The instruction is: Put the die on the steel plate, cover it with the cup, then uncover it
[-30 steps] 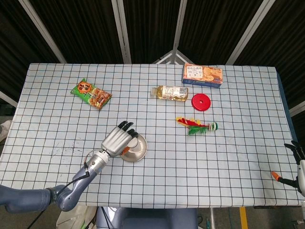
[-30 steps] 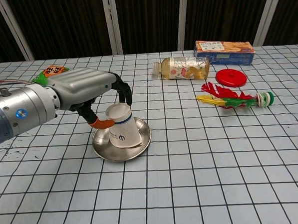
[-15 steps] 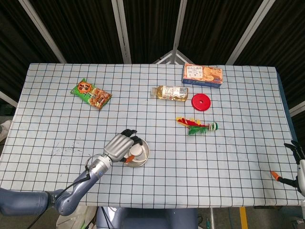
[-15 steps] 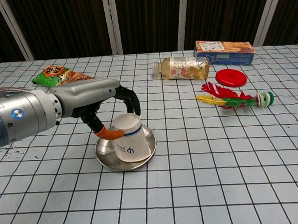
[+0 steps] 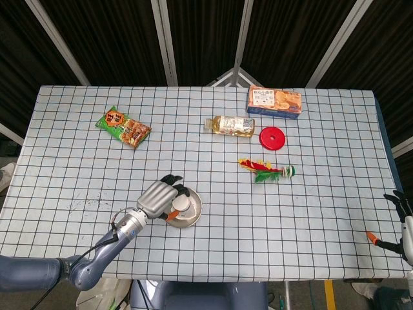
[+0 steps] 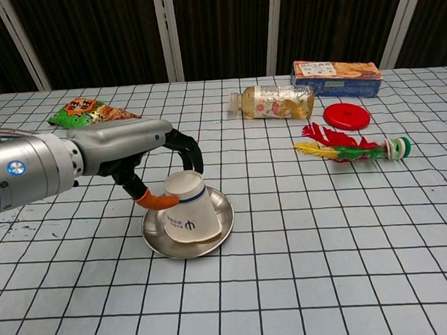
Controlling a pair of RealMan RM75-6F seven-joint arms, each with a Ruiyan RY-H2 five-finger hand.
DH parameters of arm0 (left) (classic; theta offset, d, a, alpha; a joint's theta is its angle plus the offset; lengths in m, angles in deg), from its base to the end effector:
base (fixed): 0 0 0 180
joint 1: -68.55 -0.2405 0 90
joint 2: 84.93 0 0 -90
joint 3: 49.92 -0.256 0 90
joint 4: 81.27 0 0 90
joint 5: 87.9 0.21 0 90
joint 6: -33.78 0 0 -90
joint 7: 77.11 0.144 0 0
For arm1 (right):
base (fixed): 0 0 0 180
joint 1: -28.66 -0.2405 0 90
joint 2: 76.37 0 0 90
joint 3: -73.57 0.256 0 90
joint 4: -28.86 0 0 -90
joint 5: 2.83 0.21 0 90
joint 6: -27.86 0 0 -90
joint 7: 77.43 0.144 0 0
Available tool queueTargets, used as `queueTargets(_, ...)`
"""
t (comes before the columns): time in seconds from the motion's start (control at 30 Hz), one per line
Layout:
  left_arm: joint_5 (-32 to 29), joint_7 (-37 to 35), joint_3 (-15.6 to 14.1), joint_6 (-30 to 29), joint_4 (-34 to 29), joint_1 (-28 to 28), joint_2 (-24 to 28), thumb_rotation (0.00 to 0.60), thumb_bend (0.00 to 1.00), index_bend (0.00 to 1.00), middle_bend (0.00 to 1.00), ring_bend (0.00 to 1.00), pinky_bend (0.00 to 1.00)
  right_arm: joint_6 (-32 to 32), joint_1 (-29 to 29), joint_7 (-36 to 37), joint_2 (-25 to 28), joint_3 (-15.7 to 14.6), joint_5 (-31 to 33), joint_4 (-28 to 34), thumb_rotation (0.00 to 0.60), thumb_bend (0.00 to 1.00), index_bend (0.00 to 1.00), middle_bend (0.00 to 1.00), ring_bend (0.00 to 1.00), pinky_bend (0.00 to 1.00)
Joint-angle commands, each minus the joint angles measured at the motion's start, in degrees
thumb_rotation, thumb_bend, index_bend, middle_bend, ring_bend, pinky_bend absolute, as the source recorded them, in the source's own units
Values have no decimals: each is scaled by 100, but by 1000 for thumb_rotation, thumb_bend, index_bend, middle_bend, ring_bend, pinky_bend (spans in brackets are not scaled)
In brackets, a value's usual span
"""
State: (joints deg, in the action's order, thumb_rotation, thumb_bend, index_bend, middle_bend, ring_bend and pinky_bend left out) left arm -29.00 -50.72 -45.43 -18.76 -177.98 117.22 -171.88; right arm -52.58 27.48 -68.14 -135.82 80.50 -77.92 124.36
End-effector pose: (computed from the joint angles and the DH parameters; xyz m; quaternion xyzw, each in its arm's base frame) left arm -0.1038 0.3017 -0.0380 -0.8103 -0.3639 -0.3309 0.3185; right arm -0.3398 -0.1718 0.1899 0.4875 -0.4835 0.3850 0.6168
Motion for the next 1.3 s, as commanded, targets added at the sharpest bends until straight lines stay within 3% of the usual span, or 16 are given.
queueTargets(0.03, 328, 197, -100, -233, 193, -15, -109, 600, 580, 435, 416, 117, 134, 1, -2, 0, -1, -3, -8, 3, 600, 96, 207, 135, 142, 28)
queueTargets(0.7, 1307, 700, -197, -857, 799, -46, -449, 600, 580, 436, 416, 117, 134, 2, 11, 46, 20, -3, 3, 15, 600, 96, 207, 135, 142, 29)
queueTargets(1.17, 940, -227, -175, -275, 386, -157, -366, 600, 580, 436, 416, 117, 135, 15, 6, 39, 29, 3, 21, 41, 600, 96, 207, 135, 142, 28)
queueTargets(1.3, 802, -783, -125, 40, 168, -176, -247, 600, 580, 436, 416, 117, 134, 2, 9, 32, 28, -2, 3, 52, 600, 96, 207, 135, 142, 28)
